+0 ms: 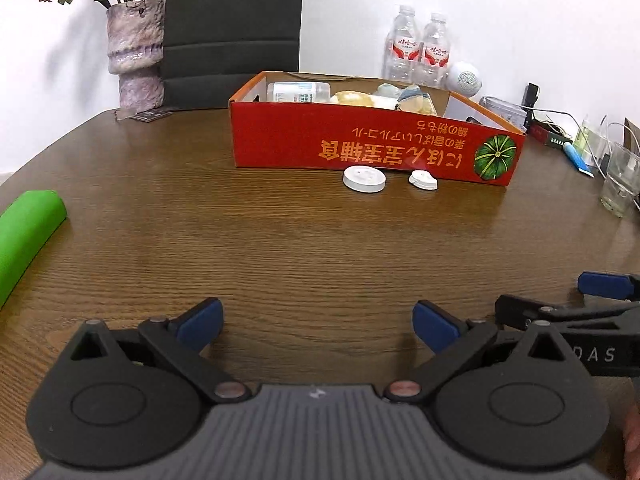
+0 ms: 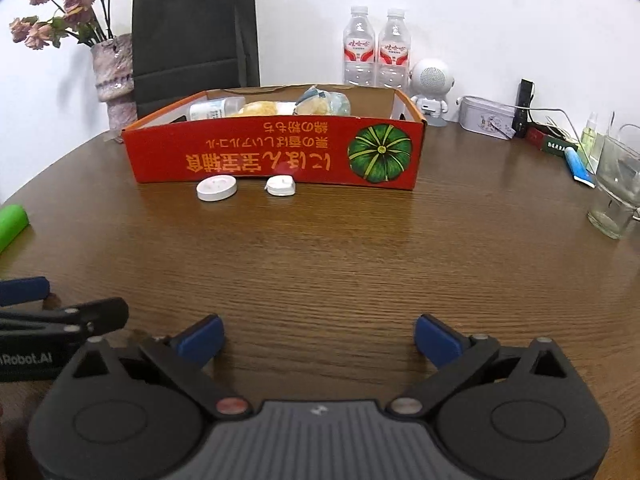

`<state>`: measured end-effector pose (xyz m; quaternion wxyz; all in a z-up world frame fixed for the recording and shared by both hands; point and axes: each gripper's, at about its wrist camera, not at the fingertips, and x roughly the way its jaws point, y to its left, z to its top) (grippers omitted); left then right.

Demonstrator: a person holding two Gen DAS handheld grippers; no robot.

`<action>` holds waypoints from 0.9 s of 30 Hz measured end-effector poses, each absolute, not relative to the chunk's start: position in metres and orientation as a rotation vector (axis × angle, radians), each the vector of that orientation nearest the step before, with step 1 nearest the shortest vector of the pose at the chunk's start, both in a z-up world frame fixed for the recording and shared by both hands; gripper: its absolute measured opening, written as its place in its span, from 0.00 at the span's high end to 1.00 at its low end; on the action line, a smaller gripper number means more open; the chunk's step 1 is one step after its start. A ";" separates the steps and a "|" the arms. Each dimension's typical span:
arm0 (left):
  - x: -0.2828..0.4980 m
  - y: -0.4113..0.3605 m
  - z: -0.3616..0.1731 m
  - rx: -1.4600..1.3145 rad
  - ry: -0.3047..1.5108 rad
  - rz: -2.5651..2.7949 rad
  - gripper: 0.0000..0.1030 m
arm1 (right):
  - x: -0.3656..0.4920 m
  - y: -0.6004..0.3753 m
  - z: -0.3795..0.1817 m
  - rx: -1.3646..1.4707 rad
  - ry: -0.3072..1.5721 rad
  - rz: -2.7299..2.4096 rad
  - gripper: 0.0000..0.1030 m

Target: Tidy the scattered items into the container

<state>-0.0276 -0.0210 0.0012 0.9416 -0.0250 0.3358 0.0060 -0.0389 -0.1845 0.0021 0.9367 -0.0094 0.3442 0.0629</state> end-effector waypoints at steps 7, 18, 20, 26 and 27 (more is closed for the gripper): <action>-0.026 -0.024 0.000 -0.027 0.695 0.032 0.00 | -0.039 -0.185 0.002 -0.016 0.702 0.124 0.00; -0.025 -0.027 -0.002 -0.005 0.702 0.037 0.00 | -0.039 -0.187 0.002 -0.011 0.703 0.113 0.00; -0.024 -0.025 0.000 -0.008 0.685 0.020 0.00 | -0.037 -0.188 0.003 -0.008 0.707 0.125 0.00; 0.025 -0.019 0.028 0.066 0.598 -0.148 0.05 | 0.014 -0.196 0.038 0.081 0.657 0.279 0.16; 0.038 -0.019 0.029 0.071 0.604 -0.147 0.13 | 0.030 -0.191 0.041 0.058 0.647 0.279 0.17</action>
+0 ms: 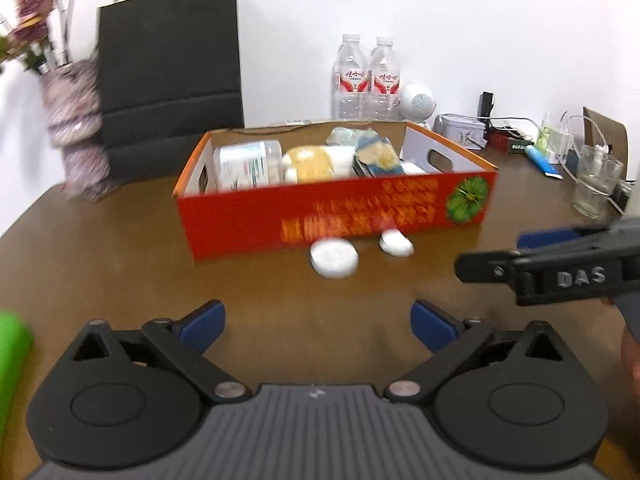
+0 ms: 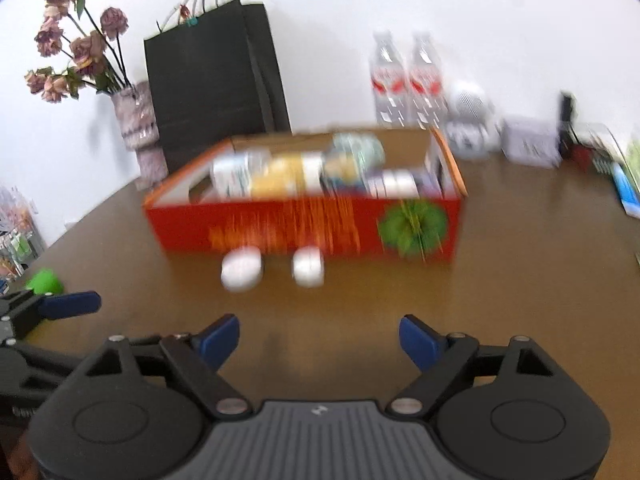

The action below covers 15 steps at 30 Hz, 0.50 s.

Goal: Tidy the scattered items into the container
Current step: 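Grasp the white round lid with the left tool while the right tool grasps the small white round item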

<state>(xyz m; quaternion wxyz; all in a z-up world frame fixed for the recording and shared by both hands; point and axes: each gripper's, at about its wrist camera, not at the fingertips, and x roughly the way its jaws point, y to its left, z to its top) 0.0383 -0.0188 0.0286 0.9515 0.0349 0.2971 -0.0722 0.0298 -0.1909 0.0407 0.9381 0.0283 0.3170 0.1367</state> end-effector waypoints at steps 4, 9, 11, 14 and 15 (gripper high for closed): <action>0.078 -0.016 0.020 0.071 0.683 -0.120 0.23 | 0.083 -0.168 0.028 -0.007 0.676 0.271 0.49; 0.086 -0.010 0.010 -0.007 0.661 -0.149 0.25 | 0.102 -0.147 0.013 -0.048 0.695 0.308 0.59; 0.097 -0.013 0.009 0.017 0.656 -0.133 0.25 | 0.105 -0.144 0.007 -0.068 0.678 0.308 0.73; 0.113 -0.015 0.005 0.001 0.693 -0.109 0.32 | 0.106 -0.146 0.007 -0.069 0.680 0.318 0.77; 0.116 -0.016 0.005 -0.009 0.698 -0.119 0.32 | 0.104 -0.149 0.008 -0.073 0.685 0.321 0.77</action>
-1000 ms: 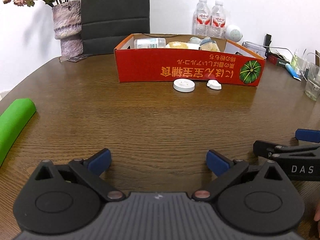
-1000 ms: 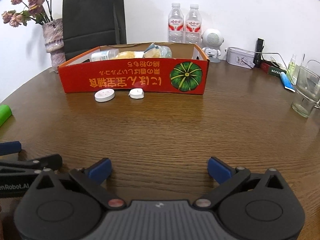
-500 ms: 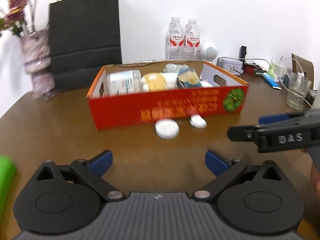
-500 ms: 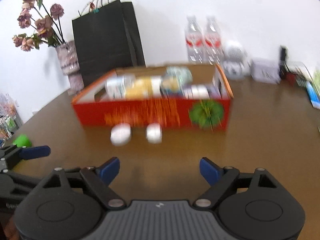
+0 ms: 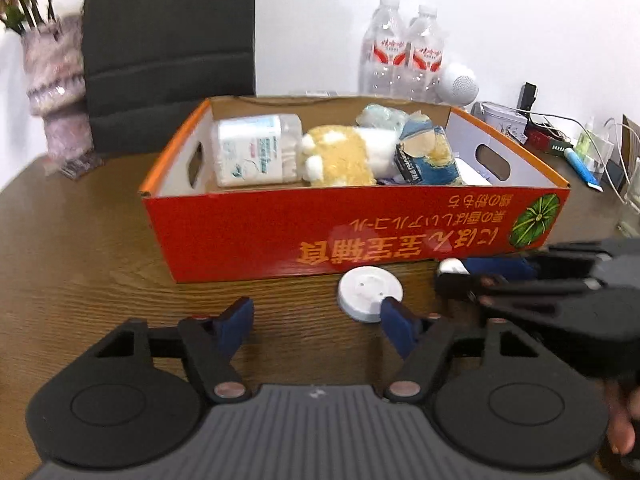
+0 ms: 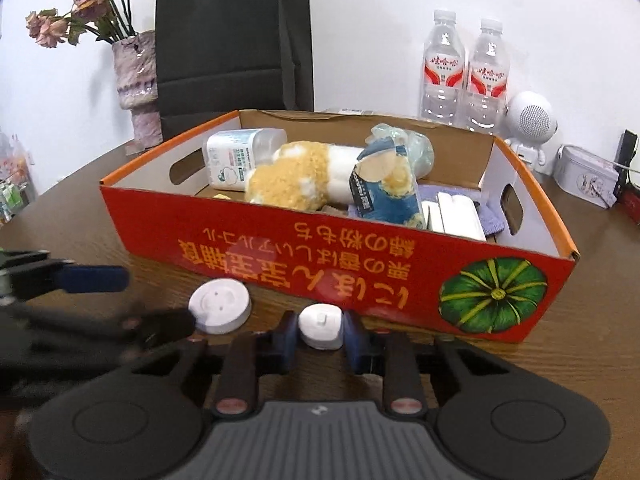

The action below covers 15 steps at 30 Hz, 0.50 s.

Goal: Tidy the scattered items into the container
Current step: 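Grasp the white round lid with the left tool while the right tool grasps the small white round item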

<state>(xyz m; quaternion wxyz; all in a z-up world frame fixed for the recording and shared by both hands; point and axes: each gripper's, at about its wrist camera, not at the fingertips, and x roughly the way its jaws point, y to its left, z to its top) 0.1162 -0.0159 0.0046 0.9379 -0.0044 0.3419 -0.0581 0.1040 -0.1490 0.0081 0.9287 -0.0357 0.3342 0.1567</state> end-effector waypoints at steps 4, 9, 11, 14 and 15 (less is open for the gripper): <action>0.127 -0.028 0.000 -0.004 0.690 -0.148 0.33 | 0.092 -0.170 0.012 -0.063 0.705 0.279 0.77; 0.124 -0.045 -0.006 0.077 0.648 -0.168 0.60 | 0.075 -0.194 0.010 0.006 0.696 0.265 0.77; 0.120 -0.047 -0.006 0.082 0.641 -0.166 0.61 | 0.076 -0.192 0.009 -0.008 0.693 0.264 0.77; 0.108 -0.047 -0.006 0.092 0.635 -0.163 0.61 | 0.073 -0.187 0.011 -0.036 0.689 0.279 0.77; 0.103 -0.047 -0.006 0.087 0.635 -0.157 0.62 | 0.070 -0.186 0.012 -0.041 0.683 0.286 0.77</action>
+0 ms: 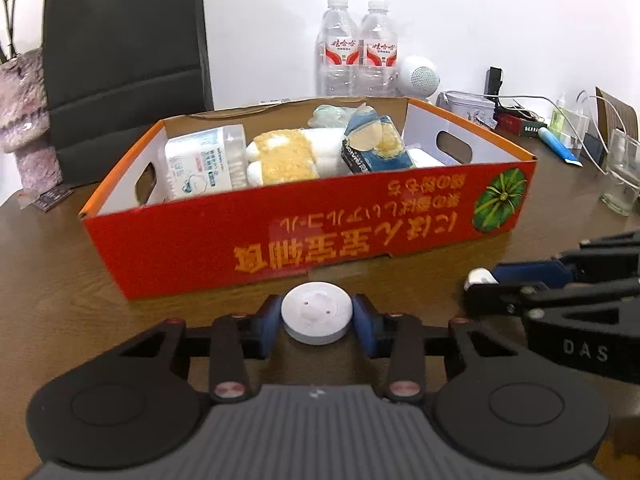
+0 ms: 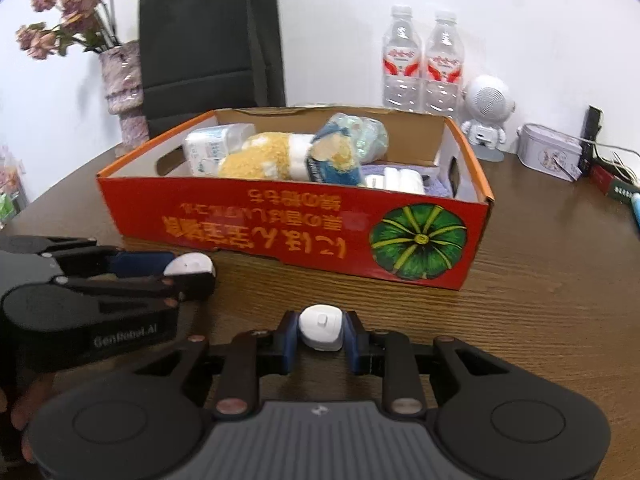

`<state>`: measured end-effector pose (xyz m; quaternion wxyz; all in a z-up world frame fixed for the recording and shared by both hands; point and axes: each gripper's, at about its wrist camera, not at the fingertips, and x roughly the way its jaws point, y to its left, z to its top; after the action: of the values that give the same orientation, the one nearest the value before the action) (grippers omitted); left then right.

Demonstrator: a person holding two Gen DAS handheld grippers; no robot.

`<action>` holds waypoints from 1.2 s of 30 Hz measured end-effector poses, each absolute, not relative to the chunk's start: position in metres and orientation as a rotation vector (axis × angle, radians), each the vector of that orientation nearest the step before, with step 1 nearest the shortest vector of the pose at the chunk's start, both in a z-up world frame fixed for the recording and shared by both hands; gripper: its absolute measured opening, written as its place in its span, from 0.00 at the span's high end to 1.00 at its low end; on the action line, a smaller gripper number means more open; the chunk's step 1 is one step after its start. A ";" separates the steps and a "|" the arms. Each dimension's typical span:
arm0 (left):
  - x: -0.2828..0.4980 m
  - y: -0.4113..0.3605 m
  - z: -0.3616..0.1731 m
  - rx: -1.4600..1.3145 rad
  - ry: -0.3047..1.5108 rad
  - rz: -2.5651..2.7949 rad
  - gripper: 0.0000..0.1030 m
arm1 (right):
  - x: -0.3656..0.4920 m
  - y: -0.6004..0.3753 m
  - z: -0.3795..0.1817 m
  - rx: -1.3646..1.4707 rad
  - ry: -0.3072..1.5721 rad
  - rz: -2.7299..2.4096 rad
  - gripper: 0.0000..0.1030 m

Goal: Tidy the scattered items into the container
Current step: 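Grasp the white round lid with the left tool while the right tool grasps the small white round item, then lift both white items over the box rim and release them inside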

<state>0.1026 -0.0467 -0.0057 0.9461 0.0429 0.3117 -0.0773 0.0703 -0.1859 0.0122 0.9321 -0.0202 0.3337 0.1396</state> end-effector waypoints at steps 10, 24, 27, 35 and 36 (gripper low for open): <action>-0.066 -0.028 0.018 -0.147 0.551 -0.055 0.62 | -0.056 -0.195 0.035 0.008 0.555 0.307 0.77; -0.110 -0.037 0.117 -0.021 0.225 -0.104 0.62 | -0.143 -0.211 0.111 -0.053 0.292 0.287 0.77; -0.072 -0.036 0.165 -0.032 0.221 -0.128 0.62 | -0.116 -0.214 0.160 -0.070 0.214 0.290 0.77; 0.082 -0.034 0.233 -0.097 0.511 -0.159 0.61 | 0.031 -0.209 0.260 -0.030 0.396 0.338 0.77; 0.104 -0.029 0.232 -0.104 0.578 -0.169 0.61 | 0.055 -0.208 0.264 -0.026 0.456 0.336 0.77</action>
<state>0.1037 -0.0291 0.2319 0.9537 -0.0513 0.2846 -0.0831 0.0547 -0.2075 0.2637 0.9600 -0.0129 0.2252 0.1656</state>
